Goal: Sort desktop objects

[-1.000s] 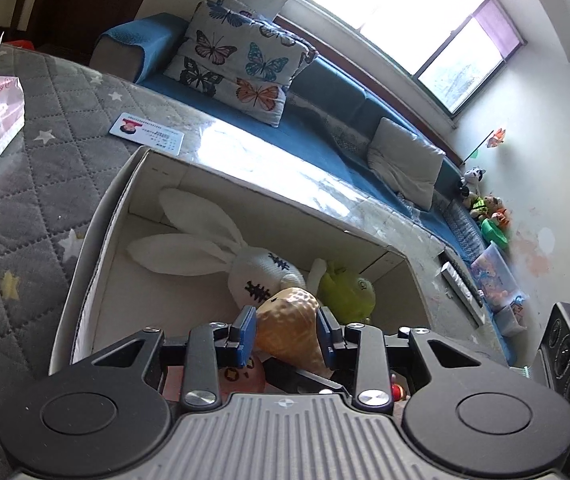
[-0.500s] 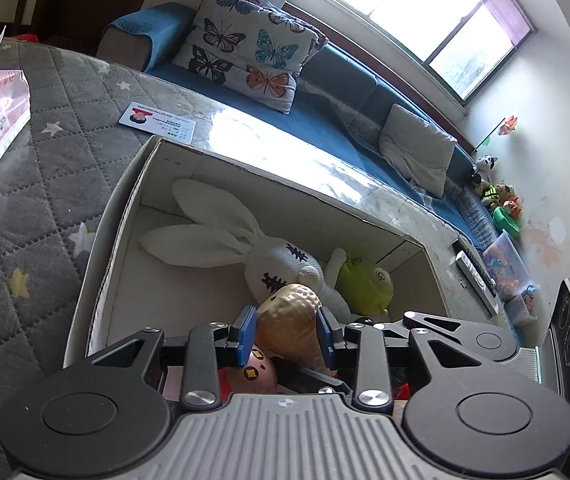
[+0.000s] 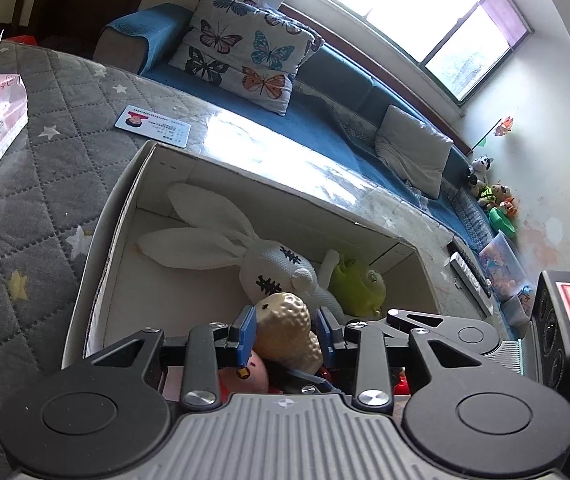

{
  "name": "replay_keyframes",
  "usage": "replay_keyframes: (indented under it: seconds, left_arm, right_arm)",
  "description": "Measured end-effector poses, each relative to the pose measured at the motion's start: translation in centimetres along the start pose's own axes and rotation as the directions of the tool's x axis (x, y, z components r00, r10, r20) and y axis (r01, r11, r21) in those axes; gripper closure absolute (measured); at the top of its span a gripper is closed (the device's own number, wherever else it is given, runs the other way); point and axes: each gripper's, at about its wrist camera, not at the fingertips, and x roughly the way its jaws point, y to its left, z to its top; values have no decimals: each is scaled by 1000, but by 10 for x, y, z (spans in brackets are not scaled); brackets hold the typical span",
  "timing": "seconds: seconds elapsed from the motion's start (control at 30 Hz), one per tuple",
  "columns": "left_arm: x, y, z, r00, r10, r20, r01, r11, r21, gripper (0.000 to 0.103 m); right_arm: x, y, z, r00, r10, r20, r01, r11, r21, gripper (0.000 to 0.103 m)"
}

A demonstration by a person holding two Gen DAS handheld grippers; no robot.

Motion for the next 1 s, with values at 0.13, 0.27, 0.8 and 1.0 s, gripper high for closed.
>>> replay_keyframes:
  seconds: [0.13, 0.27, 0.8, 1.0]
  left_arm:
    - [-6, -3, -1, 1000, -9, 19, 9, 1000, 6, 68]
    - [-13, -7, -3, 999, -9, 37, 9, 1000, 22, 68]
    - [-70, -42, -44, 982, 61, 181, -87, 987, 139, 66]
    - [-91, -60, -70, 973, 116, 199, -154, 970, 189, 66]
  right_arm:
    - [-5, -1, -2, 1000, 0, 17, 0, 1000, 10, 53]
    - [-12, -1, -4, 999, -8, 36, 8, 1000, 16, 49]
    - [-74, 14, -25, 986, -37, 165, 30, 999, 41, 24]
    - [-100, 24, -46, 977, -40, 208, 26, 997, 68, 16]
